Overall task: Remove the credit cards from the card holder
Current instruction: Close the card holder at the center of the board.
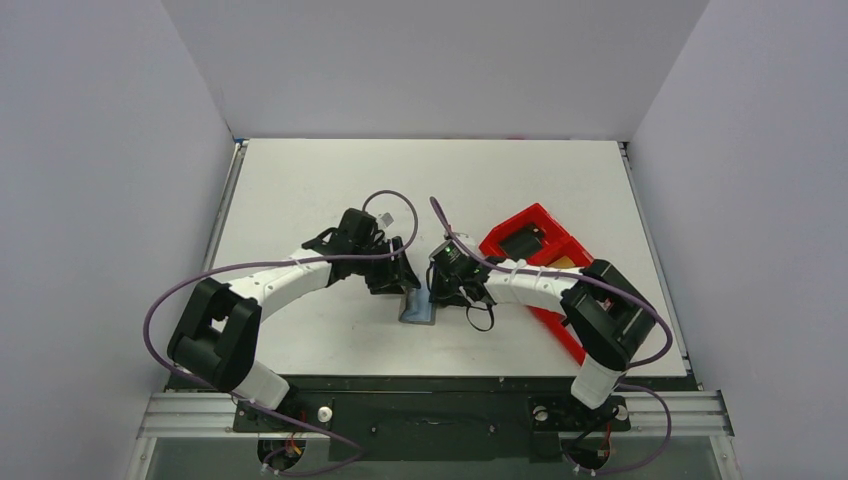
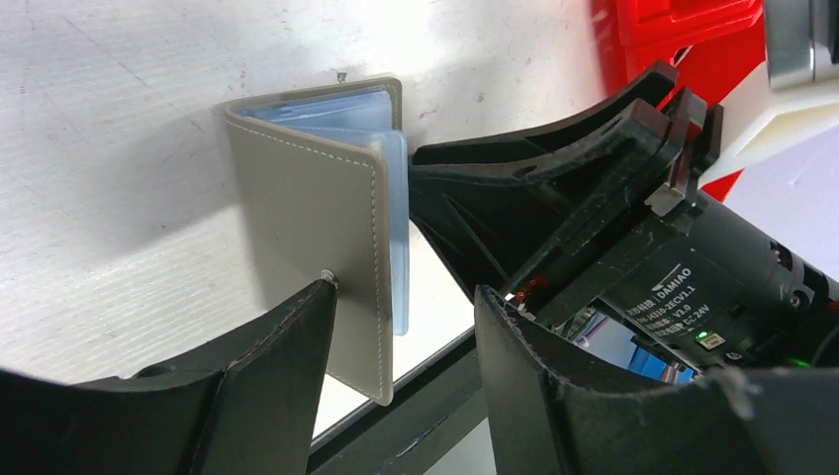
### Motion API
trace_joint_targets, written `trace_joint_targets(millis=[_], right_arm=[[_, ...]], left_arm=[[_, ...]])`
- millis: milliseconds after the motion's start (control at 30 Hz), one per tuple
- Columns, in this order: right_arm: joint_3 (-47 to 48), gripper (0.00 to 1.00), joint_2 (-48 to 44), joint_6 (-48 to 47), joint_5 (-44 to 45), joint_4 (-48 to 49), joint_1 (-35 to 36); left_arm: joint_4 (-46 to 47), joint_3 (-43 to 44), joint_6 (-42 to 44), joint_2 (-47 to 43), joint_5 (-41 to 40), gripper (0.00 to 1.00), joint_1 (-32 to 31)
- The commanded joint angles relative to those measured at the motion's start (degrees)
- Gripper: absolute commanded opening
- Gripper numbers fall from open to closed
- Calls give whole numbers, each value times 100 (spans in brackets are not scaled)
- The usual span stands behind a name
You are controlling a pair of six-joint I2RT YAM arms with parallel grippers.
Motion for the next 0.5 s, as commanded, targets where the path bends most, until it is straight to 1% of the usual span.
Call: trace_joint_targets(millis=[0, 233, 467], right_arm=[[64, 29, -2, -28, -273, -37, -106], [73, 30, -643, -47, -77, -337, -219], [88, 31, -1239, -46, 273, -707, -228]], left_arm=[[-55, 285, -146, -81, -180, 52, -158], [96, 249, -660, -40, -495, 54, -277], [165, 360, -810, 6, -615, 54, -365]])
